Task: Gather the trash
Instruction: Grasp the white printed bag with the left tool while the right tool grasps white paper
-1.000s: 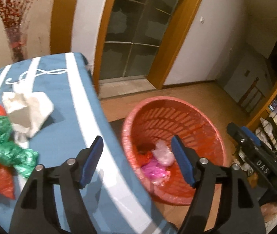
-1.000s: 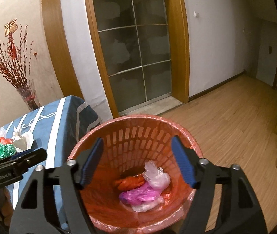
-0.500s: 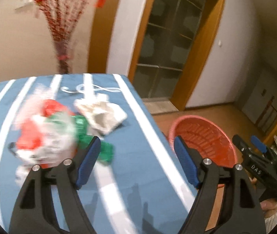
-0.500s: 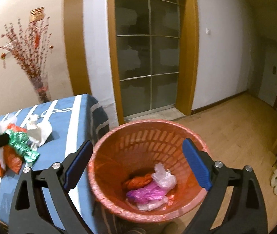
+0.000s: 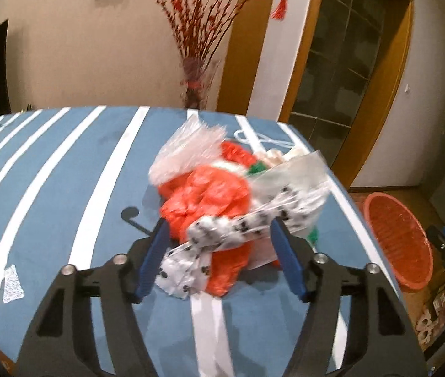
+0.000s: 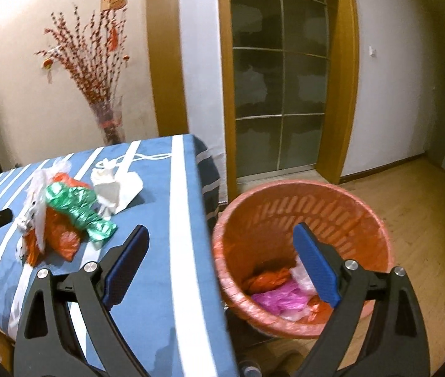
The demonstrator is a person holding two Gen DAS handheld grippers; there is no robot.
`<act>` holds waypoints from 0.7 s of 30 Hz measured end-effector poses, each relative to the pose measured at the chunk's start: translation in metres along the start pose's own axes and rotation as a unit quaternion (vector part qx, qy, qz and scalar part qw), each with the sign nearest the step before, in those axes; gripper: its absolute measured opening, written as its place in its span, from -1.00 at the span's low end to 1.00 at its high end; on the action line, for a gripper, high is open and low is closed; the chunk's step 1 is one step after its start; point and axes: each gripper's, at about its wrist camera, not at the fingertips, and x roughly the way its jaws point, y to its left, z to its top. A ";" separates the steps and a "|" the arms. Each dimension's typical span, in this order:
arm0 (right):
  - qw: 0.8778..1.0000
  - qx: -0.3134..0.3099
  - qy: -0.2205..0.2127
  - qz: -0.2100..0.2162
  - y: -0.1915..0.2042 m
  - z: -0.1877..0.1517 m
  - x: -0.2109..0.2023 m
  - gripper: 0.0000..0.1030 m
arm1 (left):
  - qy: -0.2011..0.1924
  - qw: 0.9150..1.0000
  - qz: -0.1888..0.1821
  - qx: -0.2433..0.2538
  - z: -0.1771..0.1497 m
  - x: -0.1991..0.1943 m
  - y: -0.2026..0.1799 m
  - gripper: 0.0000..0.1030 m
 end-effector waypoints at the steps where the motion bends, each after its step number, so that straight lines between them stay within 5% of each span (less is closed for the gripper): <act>1: 1.000 -0.002 0.001 0.001 0.003 -0.001 0.000 0.78 | 0.005 1.000 -0.001 0.000 -0.002 0.004 0.002 0.17; 10: 1.000 -0.007 0.019 0.011 0.015 -0.005 0.008 0.78 | 0.025 1.000 -0.014 0.009 0.000 0.033 0.001 0.13; 21: 0.999 -0.015 0.033 0.019 0.025 -0.010 0.015 0.78 | 0.048 0.998 -0.029 0.005 -0.007 0.051 0.003 -0.38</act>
